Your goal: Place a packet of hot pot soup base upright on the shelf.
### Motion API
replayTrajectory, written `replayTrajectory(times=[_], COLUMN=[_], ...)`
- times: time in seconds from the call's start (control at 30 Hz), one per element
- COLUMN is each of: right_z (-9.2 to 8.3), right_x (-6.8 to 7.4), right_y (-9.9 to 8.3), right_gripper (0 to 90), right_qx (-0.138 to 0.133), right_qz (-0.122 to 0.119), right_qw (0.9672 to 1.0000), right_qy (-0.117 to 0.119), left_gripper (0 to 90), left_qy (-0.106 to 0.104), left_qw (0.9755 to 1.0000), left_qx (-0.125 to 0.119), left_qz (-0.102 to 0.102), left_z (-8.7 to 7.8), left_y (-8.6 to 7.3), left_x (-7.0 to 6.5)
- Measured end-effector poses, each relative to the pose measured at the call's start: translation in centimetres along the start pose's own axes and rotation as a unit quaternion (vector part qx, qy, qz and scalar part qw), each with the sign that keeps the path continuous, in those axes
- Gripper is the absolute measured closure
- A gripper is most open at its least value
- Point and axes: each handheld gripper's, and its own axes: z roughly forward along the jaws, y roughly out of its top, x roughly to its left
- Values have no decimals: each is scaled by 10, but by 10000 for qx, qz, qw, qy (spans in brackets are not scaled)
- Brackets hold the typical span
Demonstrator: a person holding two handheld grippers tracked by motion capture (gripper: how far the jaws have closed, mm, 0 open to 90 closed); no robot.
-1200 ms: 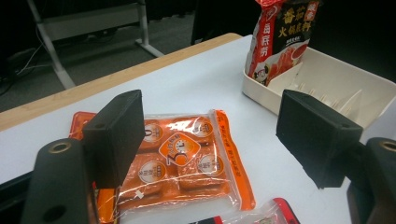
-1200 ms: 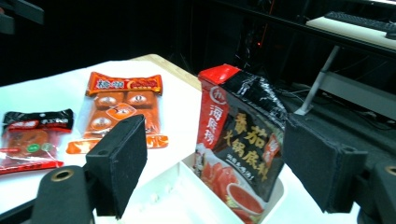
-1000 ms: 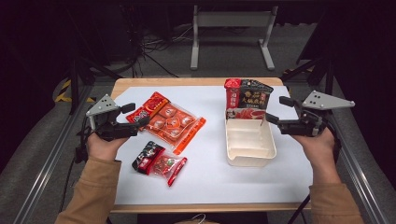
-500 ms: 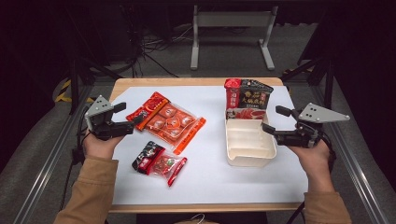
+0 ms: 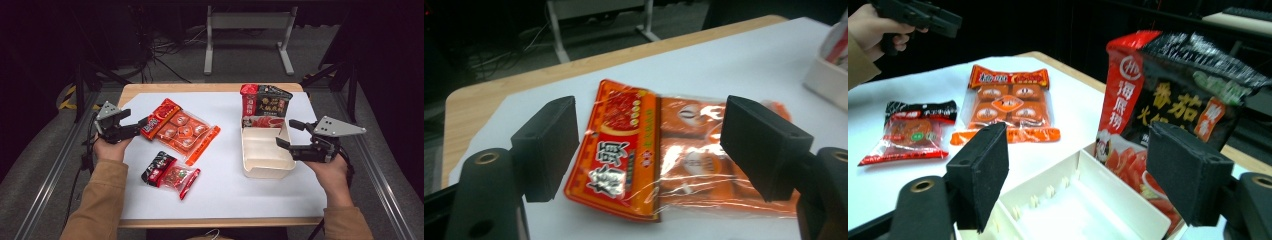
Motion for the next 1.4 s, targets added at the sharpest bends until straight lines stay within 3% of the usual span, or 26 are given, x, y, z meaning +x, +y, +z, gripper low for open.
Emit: replayTrajectory(times=[0.07, 0.13, 0.17, 0.3, 0.4, 0.53, 0.63, 0.73, 0.9, 1.1, 1.2, 1.23, 1.3, 1.4], right_z=[1, 2, 3, 4, 4, 3, 2, 1, -1, -4, -6, -6, -6, -7], right_x=[1, 1, 2, 2, 2, 2, 2, 3, 4, 5, 5, 5, 5, 4], right_y=[-3, -4, -6, -8, -10, -11, -12, -13, -15, -16, -17, -17, -18, -18], right_gripper=[264, 264, 264, 263, 259, 259, 258, 257, 257, 254, 252, 251, 241, 226], right_qx=[40, 75, 106, 130, 155, 163, 168, 176, 216, 225, 226, 228, 204, 86], right_qz=[5, 13, 21, 27, 50, 55, 69, 78, 70, 85, 112, 119, 159, 223], right_qw=[10000, 10000, 9999, 9999, 9999, 9998, 9998, 9998, 9997, 9997, 9996, 9996, 9997, 9997], right_qy=[-5, -25, -27, -31, -55, -68, -70, -68, -91, -100, -104, -103, -50, 67], left_gripper=[206, 164, 155, 143, 133, 116, 104, 100, 99, 107, 124, 134, 168, 231], left_qy=[27, 20, 126, 175, 165, 166, 107, 29, -66, -221, -295, -324, -445, -426], left_qw=[9999, 9999, 9998, 9996, 9985, 9967, 9938, 9918, 9892, 9831, 9814, 9814, 9788, 9766], left_qx=[99, 103, 124, 226, 491, 633, 799, 871, 1052, 1351, 1386, 1404, 1437, 1473], left_qz=[-99, -98, 9, -35, -180, -472, -770, -935, -1016, -1216, -1294, -1271, -1391, -1508], left_z=[6, 8, 12, 18, 26, 34, 41, 47, 53, 64, 66, 67, 70, 74], left_y=[-3, -3, -4, -6, -11, -17, -23, -27, -31, -36, -37, -38, -39, -40], left_x=[6, 8, 11, 15, 22, 29, 37, 42, 45, 47, 47, 47, 46, 46])
